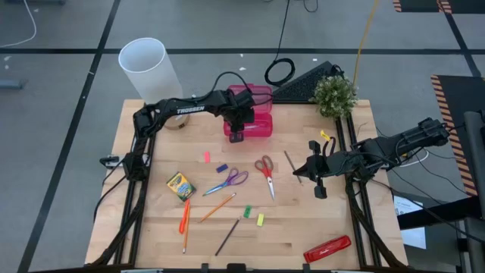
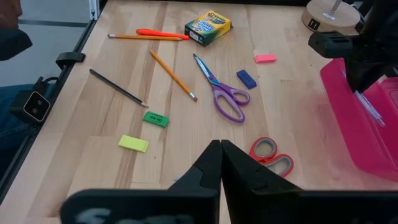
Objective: Pack school essentials
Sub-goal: Put the violet pen into the red supply box, then put the top black pencil into the red supply box
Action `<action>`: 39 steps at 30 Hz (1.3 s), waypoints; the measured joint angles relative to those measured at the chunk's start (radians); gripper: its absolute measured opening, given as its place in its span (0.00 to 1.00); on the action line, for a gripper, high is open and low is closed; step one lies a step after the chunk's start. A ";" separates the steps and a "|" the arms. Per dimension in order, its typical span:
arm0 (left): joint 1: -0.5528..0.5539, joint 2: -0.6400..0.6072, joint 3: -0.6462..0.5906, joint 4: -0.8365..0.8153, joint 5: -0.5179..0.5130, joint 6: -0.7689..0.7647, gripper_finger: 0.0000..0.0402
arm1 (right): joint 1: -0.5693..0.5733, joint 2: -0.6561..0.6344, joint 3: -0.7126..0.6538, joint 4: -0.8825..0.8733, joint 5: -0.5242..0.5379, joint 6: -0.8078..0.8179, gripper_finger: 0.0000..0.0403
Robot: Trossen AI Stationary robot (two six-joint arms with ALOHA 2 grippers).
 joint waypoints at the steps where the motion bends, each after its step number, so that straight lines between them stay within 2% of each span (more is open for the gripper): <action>1: 0.000 0.000 0.000 -0.003 0.000 0.002 0.12 | 0.000 0.000 0.000 0.000 0.000 0.000 0.00; 8: 0.000 0.000 0.000 -0.009 0.000 0.002 0.13 | 0.000 0.000 0.000 0.000 0.000 0.000 0.00; 18: 0.000 0.000 0.000 -0.004 -0.011 -0.001 0.31 | 0.000 0.000 0.000 0.000 0.000 -0.003 0.00; 29: -0.014 -0.032 0.016 -0.013 -0.080 -0.020 0.32 | 0.000 0.000 -0.001 0.002 0.001 0.000 0.00; 33: -0.032 -0.089 0.019 -0.002 -0.121 -0.049 0.32 | 0.000 0.000 -0.037 0.048 0.004 0.007 0.00; 39: -0.074 -0.209 0.019 -0.018 -0.151 -0.171 0.32 | -0.004 0.000 -0.107 0.067 0.105 0.088 0.00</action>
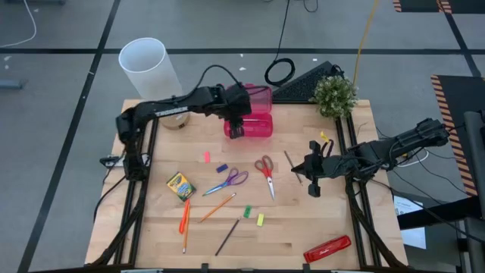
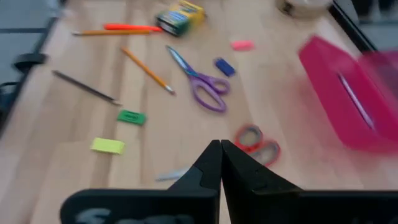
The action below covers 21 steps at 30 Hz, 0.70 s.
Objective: Pack school essentials
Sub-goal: Put the top black pencil into the red supply box
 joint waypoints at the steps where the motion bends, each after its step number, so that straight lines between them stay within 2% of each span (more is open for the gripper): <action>1: -0.012 -0.021 0.000 -0.001 -0.001 -0.020 0.32 | -0.004 0.000 -0.007 -0.002 0.003 0.015 0.00; 4: -0.059 -0.082 -0.009 -0.006 -0.013 -0.057 0.32 | -0.014 0.000 -0.020 -0.017 0.004 0.086 0.03; 10: -0.170 -0.191 -0.085 -0.003 -0.102 -0.158 0.32 | -0.025 0.021 -0.039 -0.046 0.031 0.163 0.13; 16: -0.259 -0.291 -0.215 0.058 -0.150 -0.187 0.32 | -0.046 0.120 -0.040 -0.100 0.058 0.231 0.20; 21: -0.272 -0.351 -0.326 0.122 -0.157 -0.239 0.32 | -0.085 0.202 -0.040 -0.124 0.049 0.250 0.22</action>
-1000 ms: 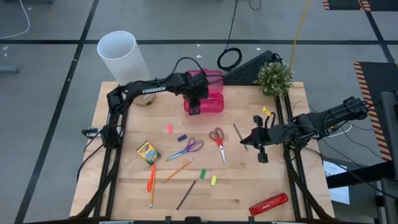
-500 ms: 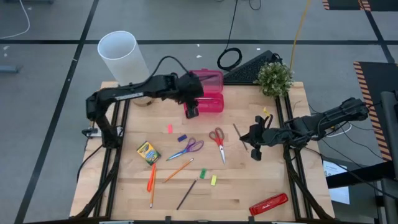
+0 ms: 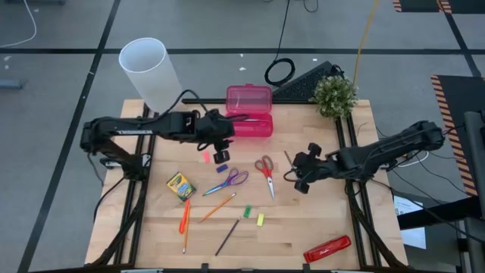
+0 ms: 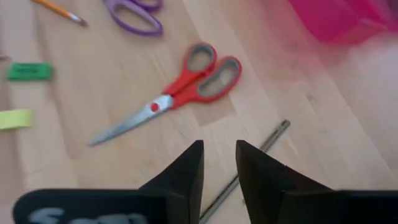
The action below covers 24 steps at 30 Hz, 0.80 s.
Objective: Pack school essentials
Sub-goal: Put the top black pencil into the red supply box
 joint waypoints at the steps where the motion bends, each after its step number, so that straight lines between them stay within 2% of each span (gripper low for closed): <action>1: 0.000 -0.010 -0.022 0.028 -0.001 -0.009 0.32 | -0.010 0.012 0.000 -0.005 -0.005 0.000 0.23; 9: 0.006 -0.054 -0.173 0.137 0.000 -0.036 0.32 | -0.112 0.092 0.000 -0.013 -0.079 -0.063 0.25; 12: 0.004 -0.050 -0.187 0.091 0.002 -0.058 0.32 | -0.148 0.126 0.000 -0.010 -0.079 -0.121 0.25; 20: -0.002 -0.052 -0.194 0.128 0.004 -0.055 0.32 | -0.213 0.218 0.000 0.023 -0.114 -0.156 0.25; 24: -0.001 -0.051 -0.194 0.125 0.010 -0.055 0.32 | -0.257 0.256 0.000 0.053 -0.192 -0.154 0.25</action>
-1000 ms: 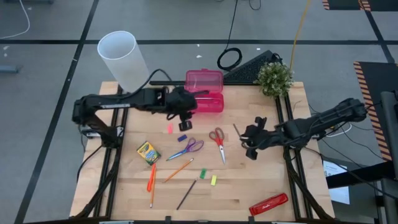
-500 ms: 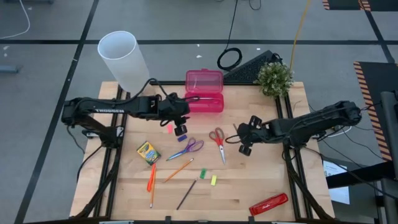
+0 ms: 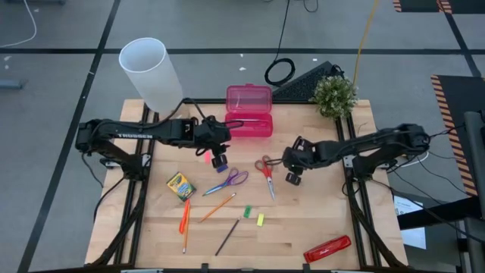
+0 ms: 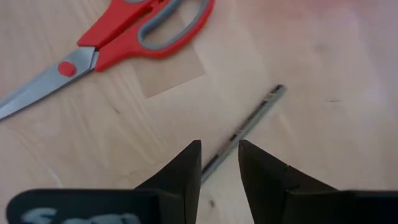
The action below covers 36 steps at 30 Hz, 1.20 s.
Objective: Pack school essentials
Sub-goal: Put the top black pencil into the red supply box
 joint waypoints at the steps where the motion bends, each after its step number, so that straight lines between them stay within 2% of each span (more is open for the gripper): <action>1: -0.001 0.000 0.000 0.000 0.003 0.000 0.32 | -0.008 0.008 0.000 0.004 -0.020 0.000 0.25; 6: -0.010 0.000 0.000 0.000 0.007 0.001 0.32 | -0.019 0.044 0.000 0.008 -0.044 -0.012 0.25; 12: -0.019 0.000 0.000 0.002 0.008 0.003 0.32 | -0.014 0.041 0.000 0.022 -0.040 -0.119 0.25; 19: -0.042 0.000 0.000 -0.003 0.010 0.001 0.32 | -0.031 0.004 0.000 0.028 -0.047 -0.392 0.25; 24: -0.053 0.000 0.000 -0.009 0.011 -0.001 0.32 | -0.065 0.005 0.000 -0.031 -0.137 -0.525 0.25; 27: -0.062 0.000 0.000 -0.008 0.010 -0.008 0.32 | -0.084 0.005 0.000 -0.043 -0.150 -0.580 0.25; 29: -0.068 0.000 0.000 -0.008 0.011 -0.015 0.32 | -0.107 0.005 0.001 -0.038 -0.149 -0.531 0.25; 33: -0.078 0.000 0.000 -0.008 0.010 -0.028 0.32 | -0.143 0.005 0.004 -0.011 -0.146 -0.263 0.25; 36: -0.083 0.000 0.000 -0.007 0.010 -0.043 0.32 | -0.130 0.005 0.004 -0.016 -0.149 -0.125 0.25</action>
